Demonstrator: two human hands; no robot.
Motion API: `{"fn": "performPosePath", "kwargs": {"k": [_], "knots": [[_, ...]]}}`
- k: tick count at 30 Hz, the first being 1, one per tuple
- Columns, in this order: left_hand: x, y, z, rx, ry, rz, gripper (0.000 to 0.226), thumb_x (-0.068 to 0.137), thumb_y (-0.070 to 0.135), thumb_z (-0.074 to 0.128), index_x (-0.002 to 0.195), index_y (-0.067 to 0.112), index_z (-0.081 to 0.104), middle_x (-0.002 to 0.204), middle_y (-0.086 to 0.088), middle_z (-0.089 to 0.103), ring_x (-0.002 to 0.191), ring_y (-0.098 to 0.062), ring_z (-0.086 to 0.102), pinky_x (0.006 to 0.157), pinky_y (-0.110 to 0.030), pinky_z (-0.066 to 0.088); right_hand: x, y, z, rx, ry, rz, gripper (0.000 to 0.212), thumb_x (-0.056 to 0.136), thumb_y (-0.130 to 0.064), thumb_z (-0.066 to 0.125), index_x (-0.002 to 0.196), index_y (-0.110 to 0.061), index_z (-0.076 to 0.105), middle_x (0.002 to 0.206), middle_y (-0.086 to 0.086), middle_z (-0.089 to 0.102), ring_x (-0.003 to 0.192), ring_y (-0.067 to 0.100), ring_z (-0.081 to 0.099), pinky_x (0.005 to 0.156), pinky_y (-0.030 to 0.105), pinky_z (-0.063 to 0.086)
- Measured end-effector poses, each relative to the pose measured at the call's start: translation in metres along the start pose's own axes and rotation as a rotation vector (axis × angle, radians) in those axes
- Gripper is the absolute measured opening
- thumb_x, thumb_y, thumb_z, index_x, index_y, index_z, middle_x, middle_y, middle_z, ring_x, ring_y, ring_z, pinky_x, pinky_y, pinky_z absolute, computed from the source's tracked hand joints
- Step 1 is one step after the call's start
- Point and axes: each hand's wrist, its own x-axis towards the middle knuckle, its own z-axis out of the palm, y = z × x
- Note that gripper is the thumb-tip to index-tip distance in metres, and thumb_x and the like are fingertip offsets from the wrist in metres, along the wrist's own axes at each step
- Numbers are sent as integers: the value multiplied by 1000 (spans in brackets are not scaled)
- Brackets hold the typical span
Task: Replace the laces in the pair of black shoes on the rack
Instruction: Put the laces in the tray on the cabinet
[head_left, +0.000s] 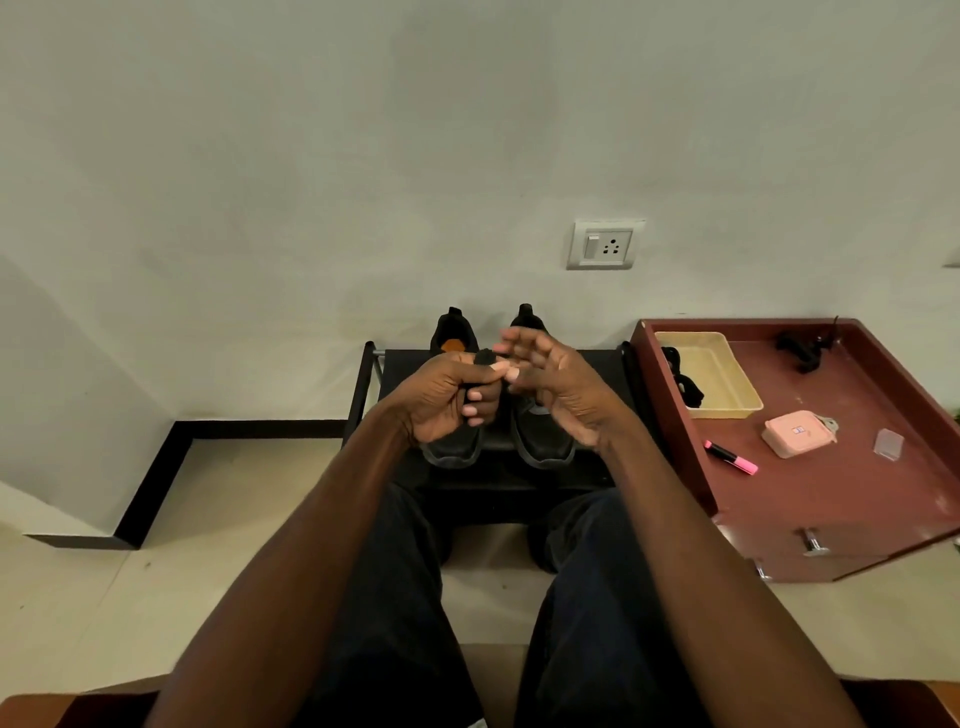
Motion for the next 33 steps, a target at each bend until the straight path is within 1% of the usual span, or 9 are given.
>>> {"fn": "performPosePath", "kwargs": {"k": [2, 4, 8, 13, 17, 22, 27, 30, 33], "knots": [[-1, 2, 3, -83, -86, 2, 19, 97, 12, 50, 106, -2, 59, 56, 1, 40, 45, -10, 38, 49, -25, 35, -3, 8, -2, 365, -231, 93, 56, 84, -13, 70, 137, -3, 53, 120, 9, 60, 115, 24, 59, 99, 35, 51], [-1, 2, 3, -116, -136, 11, 21, 97, 10, 49, 109, -6, 55, 56, 0, 43, 45, -10, 42, 51, -25, 38, -4, 16, -2, 486, -291, 121, 73, 79, -20, 81, 141, 0, 50, 125, 13, 54, 119, 29, 55, 107, 40, 47], [-5, 0, -2, -73, -196, 42, 23, 97, 10, 50, 110, -4, 63, 60, -3, 51, 50, -15, 50, 54, -27, 45, -5, 15, -1, 411, -238, 113, 78, 70, -18, 89, 138, -1, 54, 119, 11, 62, 115, 23, 60, 104, 34, 49], [-6, -5, 1, -27, -247, 57, 15, 91, 12, 65, 102, 10, 75, 69, -7, 68, 59, -18, 64, 61, -30, 55, -3, 7, -1, 278, -308, 135, 84, 77, -11, 84, 142, 11, 37, 94, 22, 64, 86, 35, 67, 89, 49, 55], [-2, -10, -6, -40, -145, 104, 34, 77, 21, 84, 94, -1, 66, 69, -15, 69, 61, -27, 68, 62, -35, 57, -2, 1, 6, 252, -254, 92, 66, 80, -3, 75, 136, 9, 42, 83, 18, 65, 70, 32, 67, 73, 49, 59], [-1, -13, -7, 33, -17, 196, 16, 85, 18, 74, 92, 4, 73, 74, -15, 72, 67, -27, 71, 66, -32, 58, 1, 6, 7, 283, -183, 43, 32, 88, 4, 60, 119, 3, 53, 71, 17, 62, 59, 27, 58, 65, 43, 53], [4, -16, -5, 251, 153, 250, 22, 99, 7, 54, 111, -10, 58, 75, -11, 69, 70, -23, 66, 69, -29, 53, 4, 16, 8, 308, -43, 20, 24, 87, 2, 61, 111, 3, 60, 70, 17, 61, 60, 27, 57, 68, 40, 53], [10, -17, -9, 233, 240, 191, 22, 99, 10, 57, 115, -3, 51, 77, -8, 69, 75, -18, 66, 77, -30, 52, 7, 19, 5, 280, 60, 26, 25, 84, 0, 65, 108, 1, 63, 74, 16, 64, 65, 24, 62, 71, 34, 55], [16, -17, -11, 155, 310, 156, 18, 95, 12, 63, 108, 3, 53, 77, -8, 69, 78, -16, 68, 78, -28, 53, 7, 17, -2, 166, 68, 81, 30, 88, -3, 67, 118, -1, 62, 86, 12, 68, 78, 18, 67, 70, 25, 51]]}}
